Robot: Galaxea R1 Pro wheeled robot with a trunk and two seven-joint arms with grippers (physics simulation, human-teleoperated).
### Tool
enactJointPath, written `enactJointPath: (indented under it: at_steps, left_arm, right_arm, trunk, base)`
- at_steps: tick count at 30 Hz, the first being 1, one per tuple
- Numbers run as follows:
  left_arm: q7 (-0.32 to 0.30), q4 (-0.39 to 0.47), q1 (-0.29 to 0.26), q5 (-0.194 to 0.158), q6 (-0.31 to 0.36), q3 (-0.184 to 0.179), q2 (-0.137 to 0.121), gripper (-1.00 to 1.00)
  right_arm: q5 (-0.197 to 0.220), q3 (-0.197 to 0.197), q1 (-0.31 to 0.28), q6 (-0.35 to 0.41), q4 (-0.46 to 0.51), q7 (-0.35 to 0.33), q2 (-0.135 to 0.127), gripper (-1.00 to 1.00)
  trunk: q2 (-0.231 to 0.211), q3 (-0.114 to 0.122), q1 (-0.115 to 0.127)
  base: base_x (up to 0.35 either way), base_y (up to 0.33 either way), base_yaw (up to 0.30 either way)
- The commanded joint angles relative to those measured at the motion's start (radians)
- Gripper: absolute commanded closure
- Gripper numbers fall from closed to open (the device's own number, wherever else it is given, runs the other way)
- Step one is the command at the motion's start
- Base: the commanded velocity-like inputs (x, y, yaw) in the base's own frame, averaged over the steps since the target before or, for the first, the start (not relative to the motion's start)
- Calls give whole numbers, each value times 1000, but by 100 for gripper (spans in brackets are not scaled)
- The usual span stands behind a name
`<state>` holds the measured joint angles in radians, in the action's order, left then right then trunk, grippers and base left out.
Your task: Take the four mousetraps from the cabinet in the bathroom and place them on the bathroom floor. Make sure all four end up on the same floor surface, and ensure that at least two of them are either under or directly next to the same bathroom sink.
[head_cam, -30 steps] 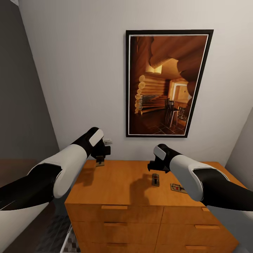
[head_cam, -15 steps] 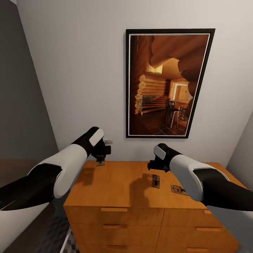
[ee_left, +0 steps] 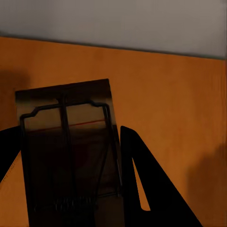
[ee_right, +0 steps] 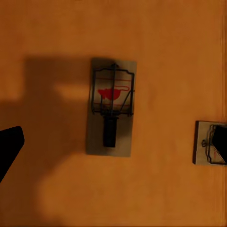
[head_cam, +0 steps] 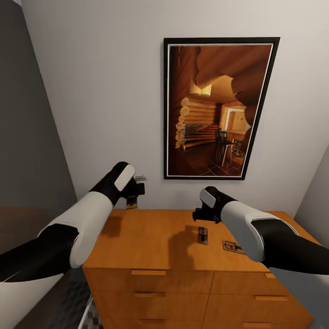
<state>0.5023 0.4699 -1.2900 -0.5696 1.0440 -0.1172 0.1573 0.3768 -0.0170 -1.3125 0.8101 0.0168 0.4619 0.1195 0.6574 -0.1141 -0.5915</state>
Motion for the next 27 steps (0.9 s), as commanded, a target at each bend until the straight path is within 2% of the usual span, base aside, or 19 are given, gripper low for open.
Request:
enactJointPath:
  at_steps: [1, 9, 16, 27]
  left_arm:
    - [16, 18, 8, -8, 3, -6, -1, 100]
    - [79, 132, 67, -13, 3, -5, -3, 100]
    - [138, 288, 147, -14, 3, -5, -4, 100]
    - [191, 416, 199, -15, 3, -7, -3, 100]
  right_arm:
    - [8, -3, -1, 2, 2, 10, 0, -100]
    - [0, -8, -1, 3, 9, 10, 1, -100]
    - [-1, -9, -1, 3, 19, 11, 1, -100]
    - [-1, -9, -1, 3, 21, 11, 1, -100]
  trunk:
    - [2, -2, 0]
    - [2, -2, 0]
    - [2, -2, 0]
    - [2, -2, 0]
  base:
    - [0, 0, 0]
    - [0, 0, 0]
    - [0, 0, 0]
    - [0, 0, 0]
